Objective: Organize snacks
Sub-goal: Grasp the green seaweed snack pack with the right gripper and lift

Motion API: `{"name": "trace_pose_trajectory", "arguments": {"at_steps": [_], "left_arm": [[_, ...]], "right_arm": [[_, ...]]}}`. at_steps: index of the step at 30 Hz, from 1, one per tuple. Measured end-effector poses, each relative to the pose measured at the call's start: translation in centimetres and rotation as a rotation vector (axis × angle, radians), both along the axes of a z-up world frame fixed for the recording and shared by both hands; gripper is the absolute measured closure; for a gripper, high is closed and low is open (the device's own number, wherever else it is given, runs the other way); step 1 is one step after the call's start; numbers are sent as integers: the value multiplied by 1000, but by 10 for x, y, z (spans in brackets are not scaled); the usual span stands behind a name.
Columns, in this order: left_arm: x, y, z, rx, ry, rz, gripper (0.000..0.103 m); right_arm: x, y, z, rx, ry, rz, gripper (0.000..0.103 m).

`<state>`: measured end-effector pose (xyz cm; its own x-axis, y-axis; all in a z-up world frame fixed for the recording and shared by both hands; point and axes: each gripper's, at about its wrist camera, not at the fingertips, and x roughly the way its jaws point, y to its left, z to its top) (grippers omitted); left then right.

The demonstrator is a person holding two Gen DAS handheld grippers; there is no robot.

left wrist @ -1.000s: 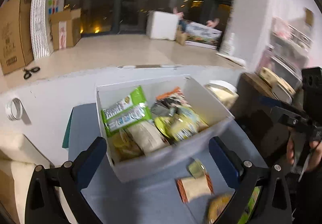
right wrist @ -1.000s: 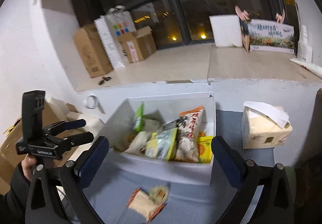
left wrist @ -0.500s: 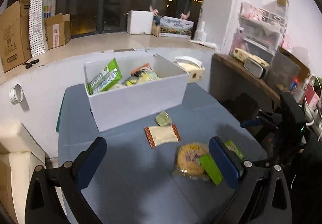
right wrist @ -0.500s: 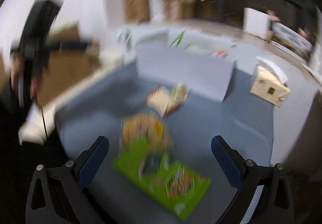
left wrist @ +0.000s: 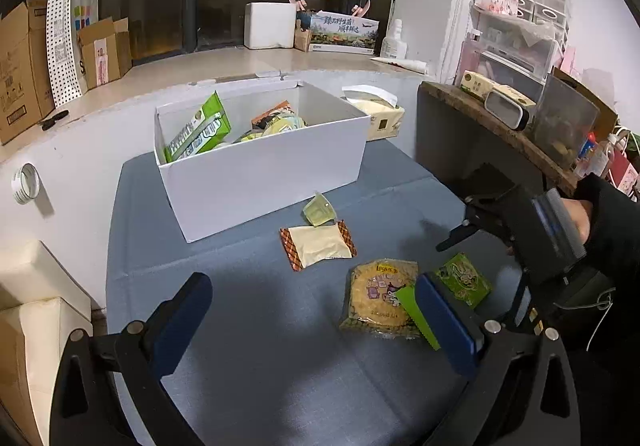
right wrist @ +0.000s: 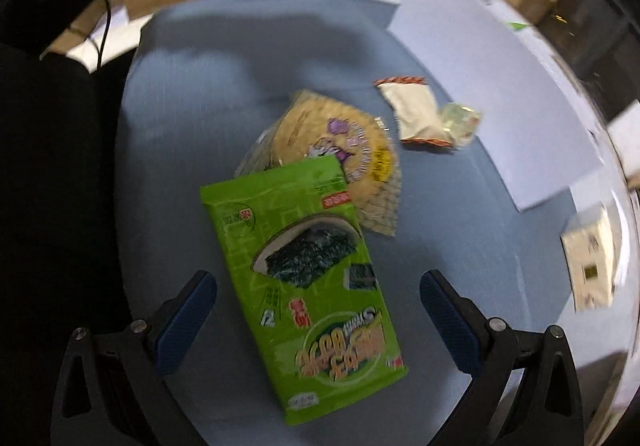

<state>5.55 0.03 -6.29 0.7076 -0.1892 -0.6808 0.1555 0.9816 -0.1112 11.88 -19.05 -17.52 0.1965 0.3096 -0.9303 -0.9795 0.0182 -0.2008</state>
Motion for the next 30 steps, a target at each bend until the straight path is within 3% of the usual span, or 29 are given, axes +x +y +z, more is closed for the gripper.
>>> {"name": "trace_pose_trajectory", "arguments": {"at_steps": [6, 9, 10, 12, 15, 18, 25, 30], "left_arm": [[1, 2, -3, -2, 8, 5, 0], [2, 1, -5, -6, 17, 7, 0], [2, 1, -6, -3, 19, 7, 0], [3, 0, -8, 2, 23, 5, 0], [4, -4, -11, 39, 27, -2, 0], [6, -11, -16, 48, 43, -41, 0], [34, -56, -47, 6, 136, -164, 0], [65, -106, -83, 136, 214, -237, 0]], "right_arm": [[3, 9, -12, -34, 35, 0, 0], [14, 8, -16, -46, 142, -50, 1], [16, 5, -17, -39, 159, -58, 3], [20, -2, -13, 13, 219, -65, 22], [24, -10, -9, 36, 211, -112, 26], [32, -29, 9, 147, 233, -194, 26], [63, -110, 56, 528, 295, -608, 26], [58, -148, 65, 734, 342, -844, 26]]}}
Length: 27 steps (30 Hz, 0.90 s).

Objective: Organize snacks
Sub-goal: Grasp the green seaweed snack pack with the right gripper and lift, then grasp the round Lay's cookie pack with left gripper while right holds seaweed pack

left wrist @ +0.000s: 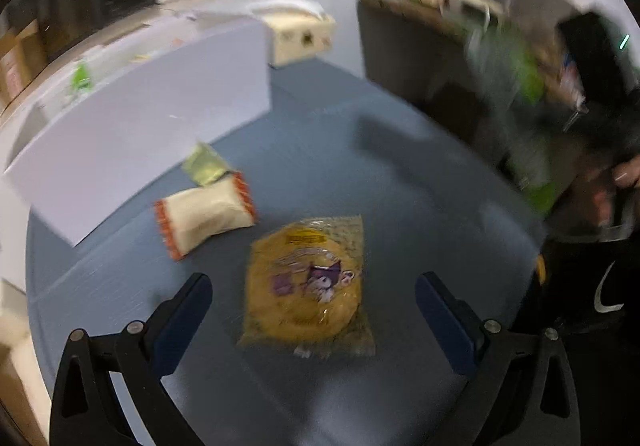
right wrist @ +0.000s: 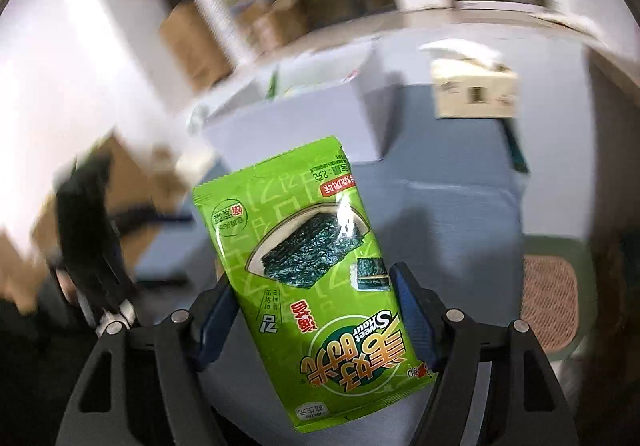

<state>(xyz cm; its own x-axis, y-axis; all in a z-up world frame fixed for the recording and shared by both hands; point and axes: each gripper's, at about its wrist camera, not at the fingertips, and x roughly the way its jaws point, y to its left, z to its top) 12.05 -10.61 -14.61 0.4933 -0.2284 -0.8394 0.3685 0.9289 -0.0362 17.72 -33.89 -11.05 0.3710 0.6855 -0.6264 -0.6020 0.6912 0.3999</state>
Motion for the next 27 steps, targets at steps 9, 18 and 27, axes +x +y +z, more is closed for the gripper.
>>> {"name": "trace_pose_trajectory", "arguments": {"at_steps": [9, 18, 27], "left_arm": [[22, -8, -28, 19, 40, -17, 26], [-2, 26, 25, -62, -104, 80, 26], [-2, 112, 120, -184, -346, 350, 26]], "right_arm": [[-11, -35, 10, 202, 25, -141, 26], [-11, -19, 7, 198, 34, -120, 26], [9, 33, 38, 244, -6, -108, 25]]}}
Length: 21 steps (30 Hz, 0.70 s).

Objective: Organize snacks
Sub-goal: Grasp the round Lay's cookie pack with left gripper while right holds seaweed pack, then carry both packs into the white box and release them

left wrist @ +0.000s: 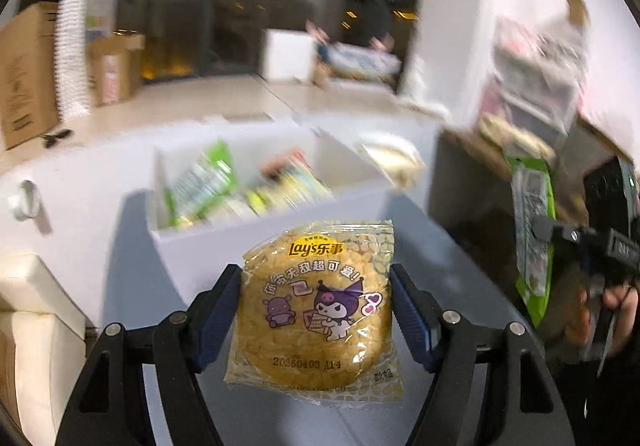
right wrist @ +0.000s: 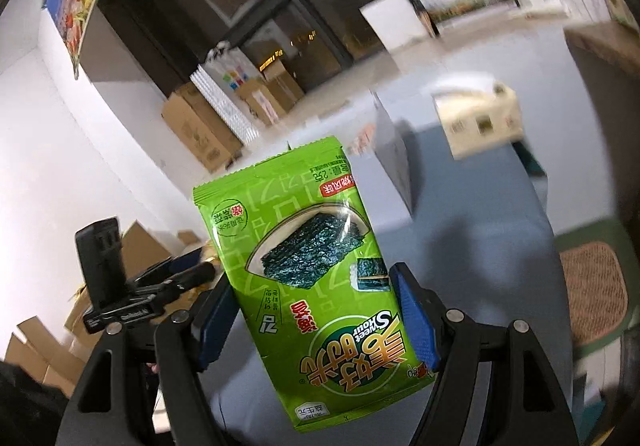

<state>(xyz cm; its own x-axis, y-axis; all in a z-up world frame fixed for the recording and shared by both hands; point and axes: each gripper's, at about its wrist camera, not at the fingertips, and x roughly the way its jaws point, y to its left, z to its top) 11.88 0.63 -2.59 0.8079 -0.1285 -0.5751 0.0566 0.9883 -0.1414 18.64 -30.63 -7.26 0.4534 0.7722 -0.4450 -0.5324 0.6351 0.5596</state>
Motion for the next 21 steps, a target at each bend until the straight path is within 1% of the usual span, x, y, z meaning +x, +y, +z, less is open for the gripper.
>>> {"name": "trace_pose_trajectory", "arguments": {"at_steps": [1, 3, 5, 9, 10, 12, 14, 18, 19, 20, 21], "left_arm": [[8, 10, 8, 0, -18, 27, 26], [19, 25, 20, -8, -50, 46, 26], [42, 40, 31, 6, -65, 83, 26], [91, 64, 39, 2, -41, 131, 26], [100, 68, 39, 10, -35, 141, 26], [122, 72, 36, 25, -5, 151, 26], [147, 77, 28, 41, 32, 163, 26], [173, 83, 6, 61, 98, 177, 25], [176, 83, 1, 61, 110, 172, 24], [179, 85, -3, 55, 127, 164, 24], [183, 87, -9, 49, 147, 166, 23]], "right_arm": [[7, 9, 9, 15, -11, 4, 25], [20, 25, 24, 21, -35, -4, 25], [38, 45, 41, 29, -64, -6, 25], [84, 90, 59, 22, -50, 10, 25], [96, 101, 62, 12, -45, 17, 25], [123, 122, 69, -14, -44, -4, 25], [146, 139, 70, -43, -28, -11, 25], [184, 165, 55, -164, 13, -50, 24], [190, 167, 51, -175, 28, -44, 22], [198, 170, 46, -186, 52, -35, 16], [206, 171, 41, -198, 73, -37, 7]]}}
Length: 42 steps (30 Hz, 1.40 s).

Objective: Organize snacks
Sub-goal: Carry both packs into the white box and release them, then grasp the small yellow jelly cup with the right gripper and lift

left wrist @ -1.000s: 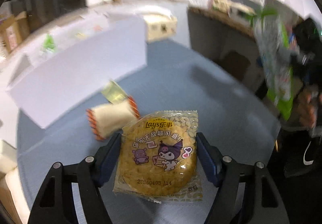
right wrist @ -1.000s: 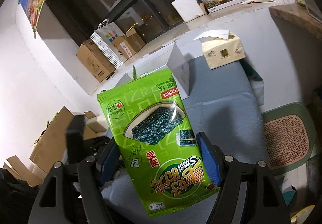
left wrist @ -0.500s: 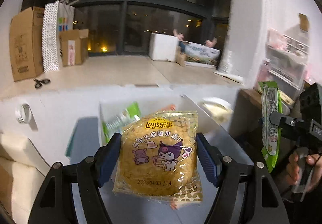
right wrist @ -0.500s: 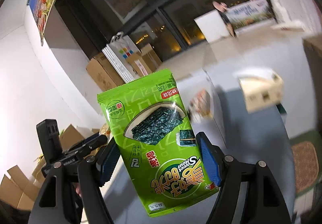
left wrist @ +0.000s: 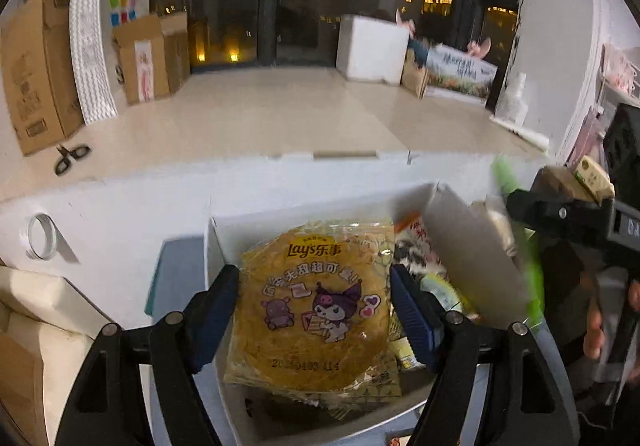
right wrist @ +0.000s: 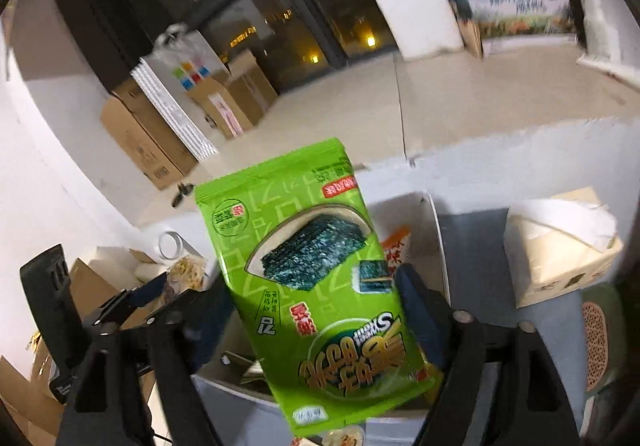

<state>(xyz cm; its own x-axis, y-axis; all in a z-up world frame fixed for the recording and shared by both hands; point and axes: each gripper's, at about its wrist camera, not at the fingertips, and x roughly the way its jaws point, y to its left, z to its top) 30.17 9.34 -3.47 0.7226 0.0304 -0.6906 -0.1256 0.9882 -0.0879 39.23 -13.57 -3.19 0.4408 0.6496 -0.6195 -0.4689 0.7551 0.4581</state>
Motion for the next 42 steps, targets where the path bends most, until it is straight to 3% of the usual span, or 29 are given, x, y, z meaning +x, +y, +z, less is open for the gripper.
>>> {"name": "trace_pose_trajectory", "arguments": {"at_steps": [2, 4, 6, 8, 13, 18, 22, 25, 27, 32, 37, 42], "left_arm": [[3, 7, -10, -25, 38, 19, 17], [1, 12, -16, -41, 55, 43, 5], [1, 17, -20, -64, 61, 45, 5], [-2, 18, -20, -69, 77, 63, 1], [-20, 1, -4, -3, 50, 29, 0], [-48, -13, 14, 26, 15, 0, 0], [-96, -27, 37, 42, -86, -37, 0], [-131, -34, 47, 21, -120, -65, 0], [-156, -41, 47, 32, -129, -72, 0], [-202, -45, 27, -10, -85, -87, 0], [-245, -41, 4, -69, -52, -36, 0], [-266, -39, -15, -75, -5, -15, 0]], "right_arm": [[10, -4, -12, -48, 38, -67, 0], [11, -14, -18, -13, 35, -93, 0], [7, -20, -22, 7, 34, -76, 0], [6, -19, -24, -49, 46, -53, 0], [-10, -24, -13, -34, -30, -39, 0], [-49, -23, 3, -27, -115, 15, 0], [-105, -30, 16, -38, -243, 39, 0], [-142, -38, 13, -14, -281, 74, 0], [-162, -45, 3, -8, -274, 90, 0], [-187, -44, -51, -133, -178, 83, 0], [-183, -33, -95, -229, -108, 88, 0], [-165, -6, -117, -300, -115, 102, 0]]}}
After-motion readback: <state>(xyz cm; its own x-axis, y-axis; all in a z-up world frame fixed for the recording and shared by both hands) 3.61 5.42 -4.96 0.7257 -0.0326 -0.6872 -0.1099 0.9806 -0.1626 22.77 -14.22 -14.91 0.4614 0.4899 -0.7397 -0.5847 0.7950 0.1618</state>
